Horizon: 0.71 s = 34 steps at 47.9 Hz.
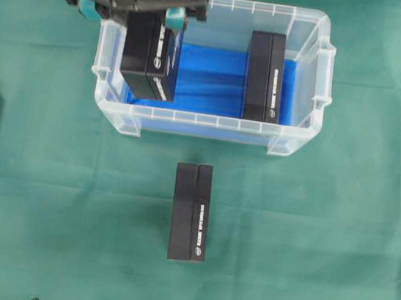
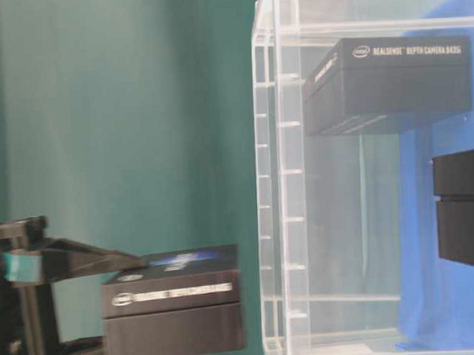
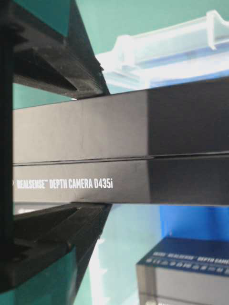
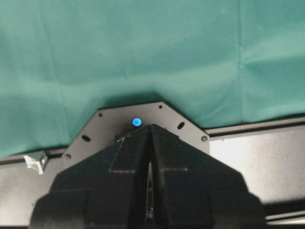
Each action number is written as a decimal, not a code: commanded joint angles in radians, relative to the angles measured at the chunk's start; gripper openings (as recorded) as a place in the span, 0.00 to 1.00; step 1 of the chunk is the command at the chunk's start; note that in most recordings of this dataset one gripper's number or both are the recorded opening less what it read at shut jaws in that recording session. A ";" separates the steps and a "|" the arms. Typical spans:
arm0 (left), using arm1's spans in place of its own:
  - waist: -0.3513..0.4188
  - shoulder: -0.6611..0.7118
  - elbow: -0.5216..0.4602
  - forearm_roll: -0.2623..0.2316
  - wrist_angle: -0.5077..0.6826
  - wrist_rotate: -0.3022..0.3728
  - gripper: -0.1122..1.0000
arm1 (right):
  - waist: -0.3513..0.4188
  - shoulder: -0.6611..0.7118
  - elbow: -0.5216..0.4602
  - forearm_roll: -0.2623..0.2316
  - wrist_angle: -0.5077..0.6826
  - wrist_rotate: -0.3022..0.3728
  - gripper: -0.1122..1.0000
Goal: Take the box out of the case with the left arm.
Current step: 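Lift the left black box up out of the case with the left gripper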
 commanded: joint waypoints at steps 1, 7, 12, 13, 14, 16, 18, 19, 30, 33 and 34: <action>-0.003 -0.040 -0.058 0.003 0.026 0.002 0.64 | -0.002 0.000 -0.025 0.002 0.000 0.000 0.10; -0.009 -0.038 -0.077 0.003 0.035 0.000 0.64 | -0.002 0.000 -0.025 0.002 0.002 0.000 0.10; -0.011 -0.038 -0.077 0.003 0.035 0.000 0.64 | -0.002 0.000 -0.025 0.002 0.002 0.000 0.10; -0.011 -0.037 -0.077 0.003 0.035 0.000 0.64 | -0.002 0.000 -0.025 0.002 0.002 0.000 0.10; -0.011 -0.038 -0.077 0.003 0.035 0.000 0.64 | -0.002 0.000 -0.025 0.002 0.002 0.000 0.10; -0.011 -0.037 -0.077 0.003 0.037 -0.002 0.64 | -0.002 0.002 -0.025 0.002 0.002 0.000 0.10; -0.011 -0.038 -0.075 0.003 0.037 -0.002 0.64 | -0.002 0.000 -0.025 0.002 0.002 0.000 0.10; -0.011 -0.038 -0.074 0.003 0.035 -0.002 0.64 | -0.002 0.000 -0.025 0.002 0.002 0.000 0.10; -0.011 -0.040 -0.072 0.003 0.037 -0.002 0.64 | -0.002 0.000 -0.025 0.002 0.002 0.000 0.10; -0.011 -0.040 -0.072 0.003 0.035 -0.003 0.64 | -0.002 0.002 -0.025 0.002 0.002 0.000 0.10; -0.011 -0.040 -0.072 0.003 0.035 -0.003 0.64 | -0.002 0.002 -0.025 0.002 0.002 0.000 0.10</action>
